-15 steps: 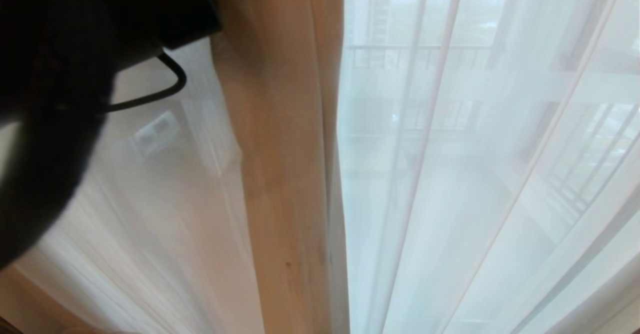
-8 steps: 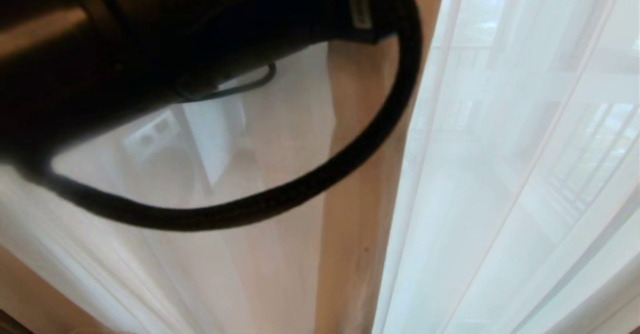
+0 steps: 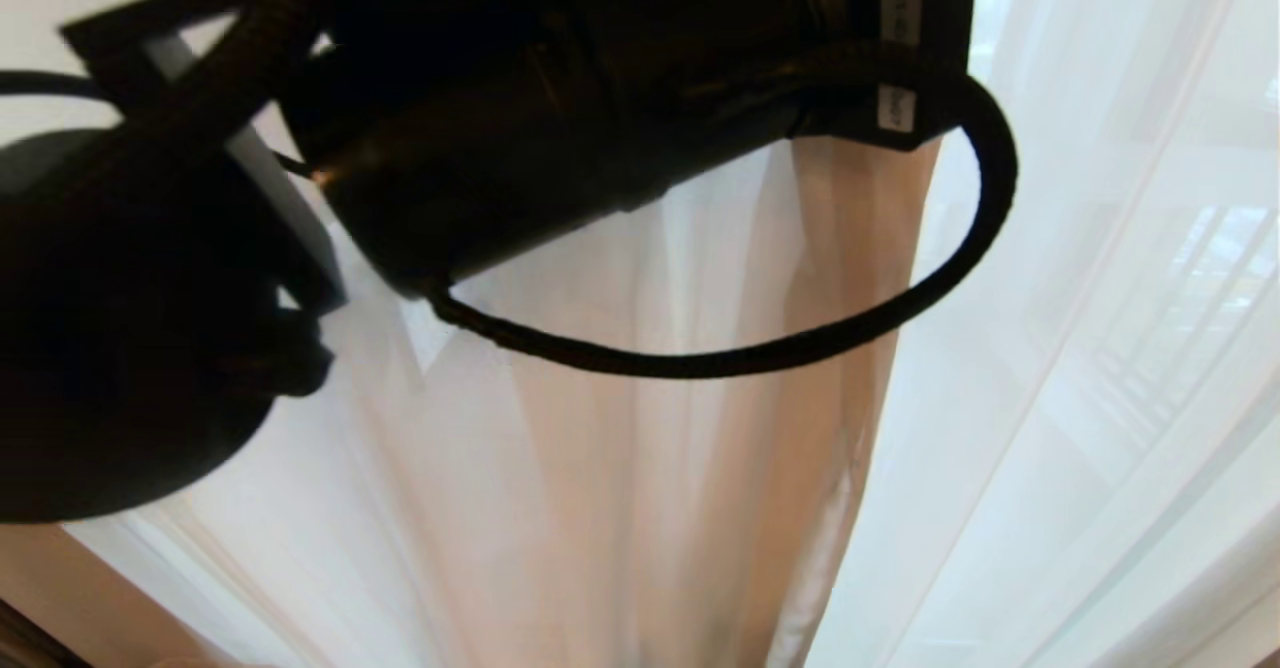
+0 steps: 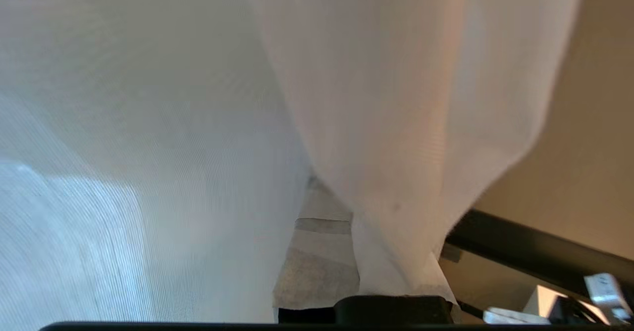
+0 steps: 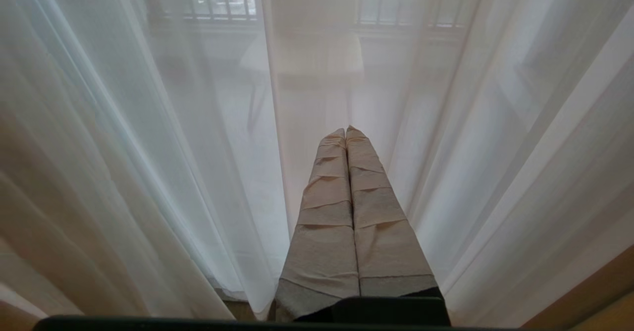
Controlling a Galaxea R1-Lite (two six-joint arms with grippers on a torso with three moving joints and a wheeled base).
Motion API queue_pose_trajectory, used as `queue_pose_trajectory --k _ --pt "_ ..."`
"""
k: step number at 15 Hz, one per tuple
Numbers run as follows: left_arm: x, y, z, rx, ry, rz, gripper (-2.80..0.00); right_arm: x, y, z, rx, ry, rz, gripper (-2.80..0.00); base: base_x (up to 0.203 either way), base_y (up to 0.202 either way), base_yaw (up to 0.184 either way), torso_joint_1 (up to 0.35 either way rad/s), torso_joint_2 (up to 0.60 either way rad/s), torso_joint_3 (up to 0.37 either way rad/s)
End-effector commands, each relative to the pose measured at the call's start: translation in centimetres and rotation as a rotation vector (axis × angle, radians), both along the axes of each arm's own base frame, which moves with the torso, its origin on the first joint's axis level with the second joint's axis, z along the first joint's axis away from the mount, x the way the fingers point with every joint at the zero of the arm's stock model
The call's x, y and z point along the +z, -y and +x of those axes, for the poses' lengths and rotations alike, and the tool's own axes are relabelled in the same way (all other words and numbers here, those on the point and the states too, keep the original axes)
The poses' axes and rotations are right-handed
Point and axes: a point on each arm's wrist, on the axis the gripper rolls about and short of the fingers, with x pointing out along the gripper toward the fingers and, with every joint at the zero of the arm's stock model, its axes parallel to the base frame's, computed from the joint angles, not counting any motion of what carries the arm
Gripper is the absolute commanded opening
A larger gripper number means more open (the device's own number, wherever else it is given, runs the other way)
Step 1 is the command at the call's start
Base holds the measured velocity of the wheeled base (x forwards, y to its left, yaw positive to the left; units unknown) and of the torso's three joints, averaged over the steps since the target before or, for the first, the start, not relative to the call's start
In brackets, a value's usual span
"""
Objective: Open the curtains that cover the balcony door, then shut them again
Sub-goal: Close the inner curtains on both sides
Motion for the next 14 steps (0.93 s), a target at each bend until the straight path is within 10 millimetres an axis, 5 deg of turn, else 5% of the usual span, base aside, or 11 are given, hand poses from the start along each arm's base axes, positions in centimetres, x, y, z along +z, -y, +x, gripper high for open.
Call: queue_pose_trajectory --k 1,14 --pt "-1.1 1.7 1.3 0.004 -0.013 0.02 -2.8 0.0 0.0 0.0 0.001 -0.001 -0.001 -2.8 0.0 0.0 0.0 0.0 0.0 0.0" --pt "-1.8 7.0 3.7 -0.061 0.031 -0.049 -2.8 0.0 0.0 0.0 0.001 -0.001 -0.001 -2.8 0.0 0.0 0.0 0.0 0.0 0.0"
